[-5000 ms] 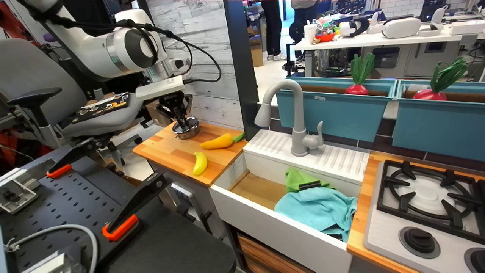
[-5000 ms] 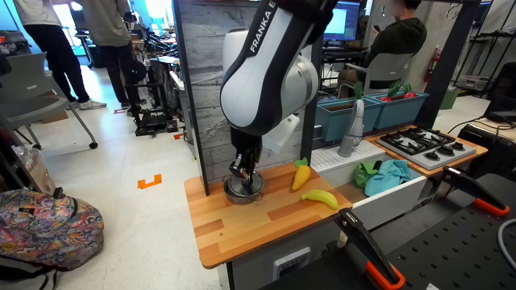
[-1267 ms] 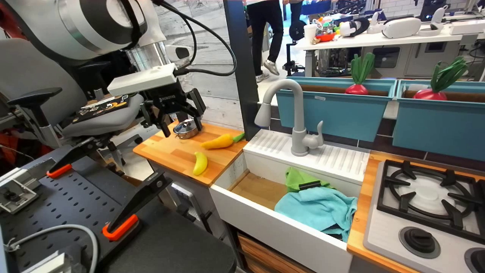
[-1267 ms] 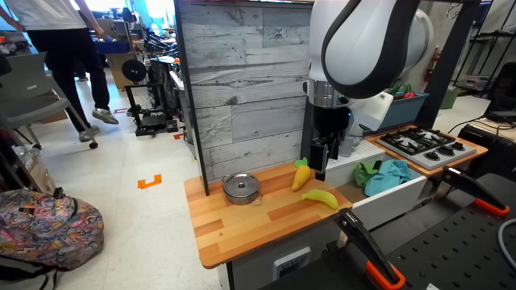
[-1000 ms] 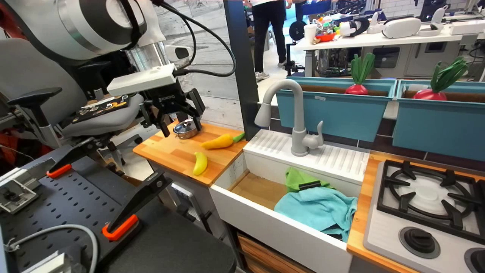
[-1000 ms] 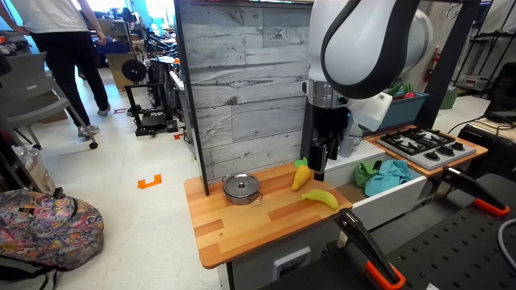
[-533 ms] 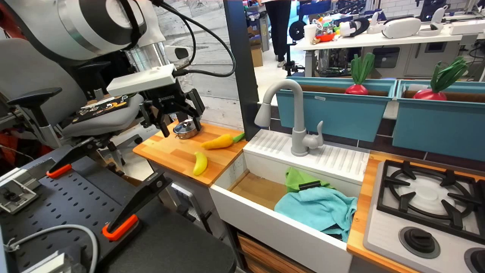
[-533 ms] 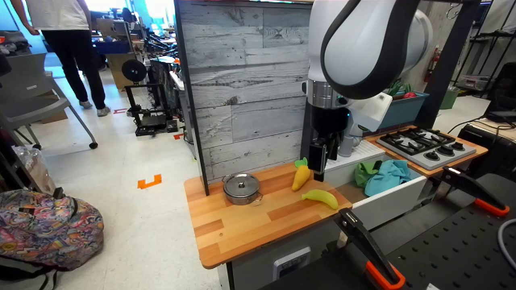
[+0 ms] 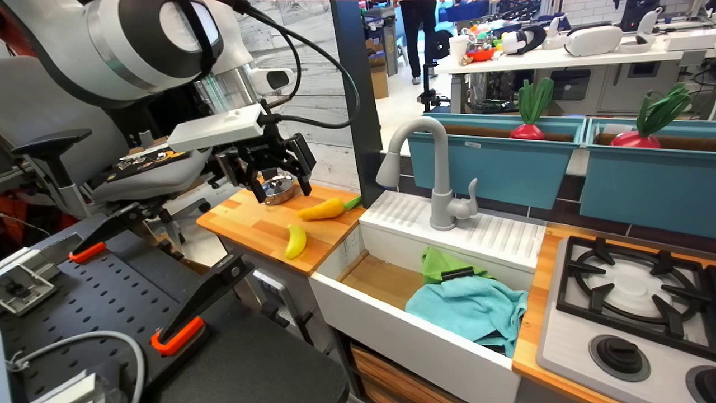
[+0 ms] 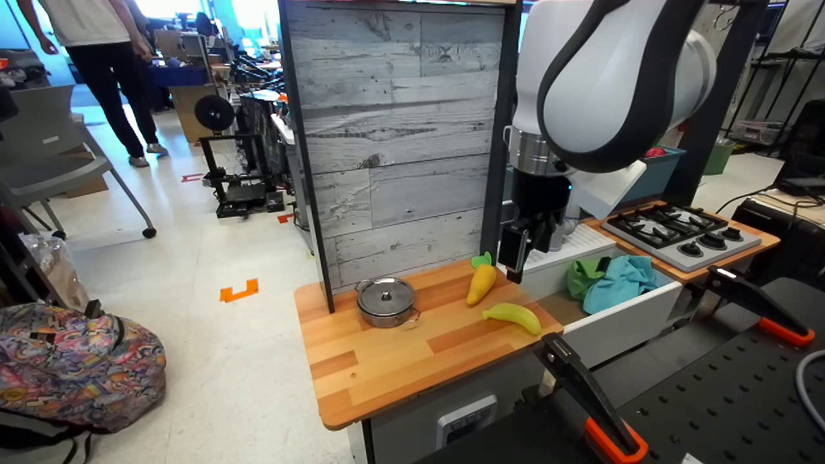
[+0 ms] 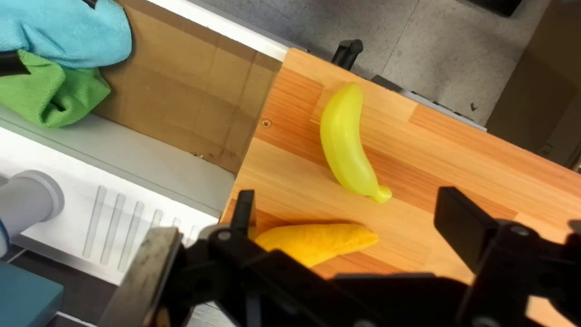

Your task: Uncover and cover the pot

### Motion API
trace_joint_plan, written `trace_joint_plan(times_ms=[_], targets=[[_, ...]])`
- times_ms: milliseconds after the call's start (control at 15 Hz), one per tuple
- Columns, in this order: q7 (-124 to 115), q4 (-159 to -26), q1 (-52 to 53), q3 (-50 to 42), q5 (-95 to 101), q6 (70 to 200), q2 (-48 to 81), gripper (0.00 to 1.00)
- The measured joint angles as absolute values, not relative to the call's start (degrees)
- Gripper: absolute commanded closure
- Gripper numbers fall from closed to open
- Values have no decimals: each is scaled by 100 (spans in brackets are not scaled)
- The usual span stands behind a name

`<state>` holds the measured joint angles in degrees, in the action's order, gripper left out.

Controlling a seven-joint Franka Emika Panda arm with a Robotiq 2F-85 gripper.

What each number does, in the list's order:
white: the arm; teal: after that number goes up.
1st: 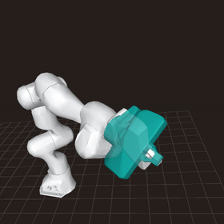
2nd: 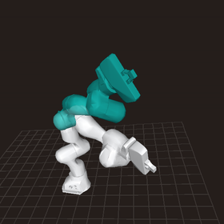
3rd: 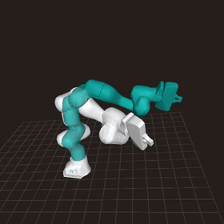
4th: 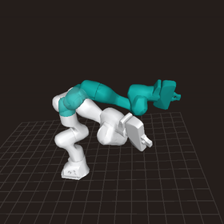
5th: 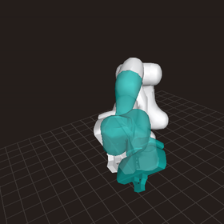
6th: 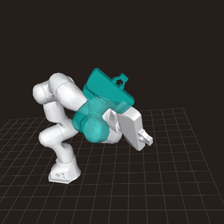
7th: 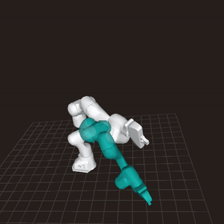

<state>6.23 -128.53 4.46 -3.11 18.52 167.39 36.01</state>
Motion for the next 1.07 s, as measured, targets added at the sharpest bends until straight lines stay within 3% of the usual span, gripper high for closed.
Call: trace_joint_plan(times_ms=[533, 1067], targets=[[578, -13477, -309, -160, 951, 17311, 3229, 0], [1402, -13561, -1902, 829, -229, 16258, 2551, 0]])
